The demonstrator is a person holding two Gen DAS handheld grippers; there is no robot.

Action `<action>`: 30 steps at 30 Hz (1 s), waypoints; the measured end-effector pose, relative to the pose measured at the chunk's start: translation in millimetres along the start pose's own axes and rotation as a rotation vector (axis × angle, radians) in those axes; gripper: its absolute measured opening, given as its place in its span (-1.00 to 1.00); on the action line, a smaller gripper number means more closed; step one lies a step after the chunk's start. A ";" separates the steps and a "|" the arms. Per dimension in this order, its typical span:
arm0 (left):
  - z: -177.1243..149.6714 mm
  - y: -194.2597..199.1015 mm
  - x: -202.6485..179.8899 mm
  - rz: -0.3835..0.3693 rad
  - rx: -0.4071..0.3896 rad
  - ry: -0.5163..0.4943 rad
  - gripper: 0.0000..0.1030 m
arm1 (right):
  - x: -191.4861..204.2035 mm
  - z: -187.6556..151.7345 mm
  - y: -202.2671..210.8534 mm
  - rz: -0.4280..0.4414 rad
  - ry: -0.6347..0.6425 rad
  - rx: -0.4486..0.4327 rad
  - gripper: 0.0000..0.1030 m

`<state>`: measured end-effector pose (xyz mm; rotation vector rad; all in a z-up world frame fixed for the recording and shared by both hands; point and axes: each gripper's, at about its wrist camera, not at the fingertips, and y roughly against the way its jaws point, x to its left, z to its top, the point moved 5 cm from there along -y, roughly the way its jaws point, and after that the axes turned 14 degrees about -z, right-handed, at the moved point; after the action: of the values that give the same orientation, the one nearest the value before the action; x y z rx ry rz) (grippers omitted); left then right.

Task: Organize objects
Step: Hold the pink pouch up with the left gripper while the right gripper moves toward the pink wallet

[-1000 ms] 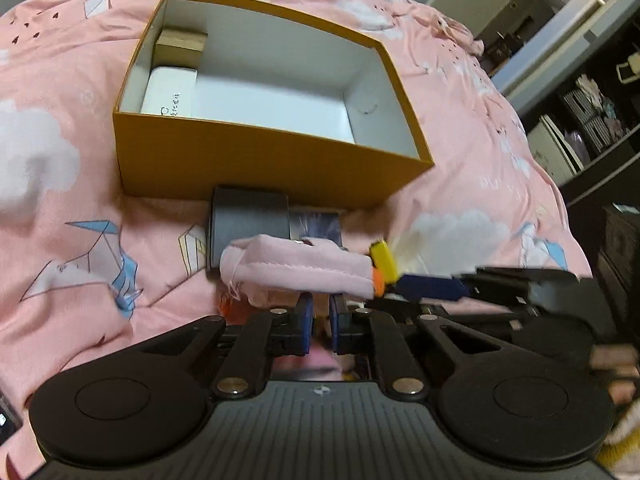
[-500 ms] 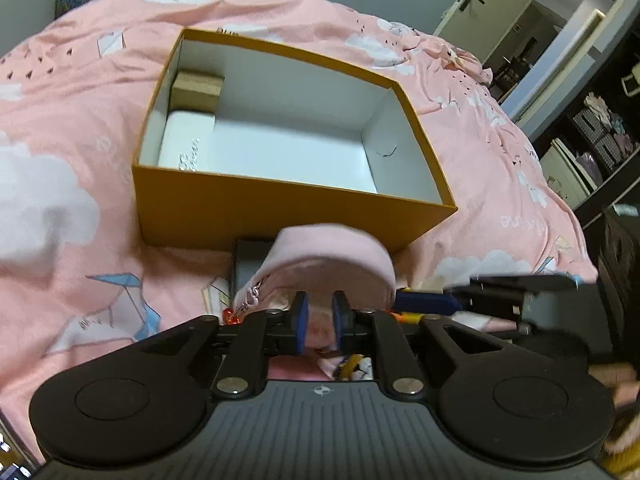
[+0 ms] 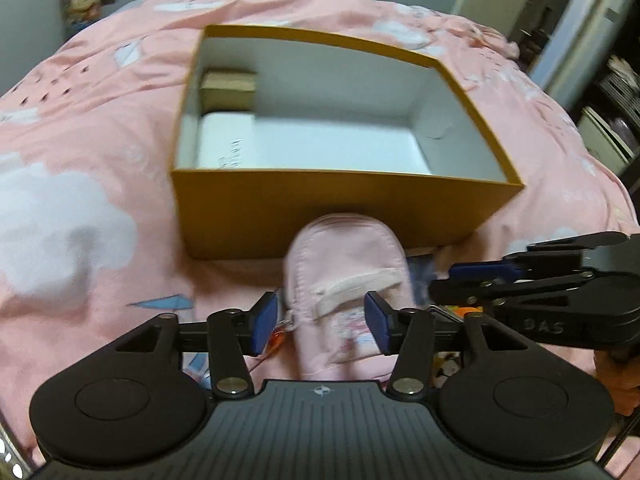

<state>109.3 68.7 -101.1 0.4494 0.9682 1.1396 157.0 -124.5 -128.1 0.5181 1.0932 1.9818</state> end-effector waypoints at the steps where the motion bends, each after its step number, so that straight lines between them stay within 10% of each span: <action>1: -1.5 0.9 2.4 -0.004 0.003 0.014 0.47 | 0.1 1.8 0.3 0.002 0.001 -0.006 -0.48; 12: -3.0 -37.5 19.7 -0.056 0.077 0.140 0.46 | 3.8 1.8 -28.4 -0.001 -0.005 0.050 -0.50; 22: -4.0 -34.5 16.1 -0.062 0.070 0.185 -0.51 | 2.8 -3.1 -36.2 -0.014 -0.016 0.080 -0.55; 30: -5.4 -5.5 3.7 -0.001 0.051 0.147 -0.61 | 10.1 1.0 -18.6 0.009 0.010 0.068 -0.50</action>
<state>108.3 69.0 -109.5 0.4108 1.1274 1.1611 160.0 -110.1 -143.4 0.5500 1.1696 1.9621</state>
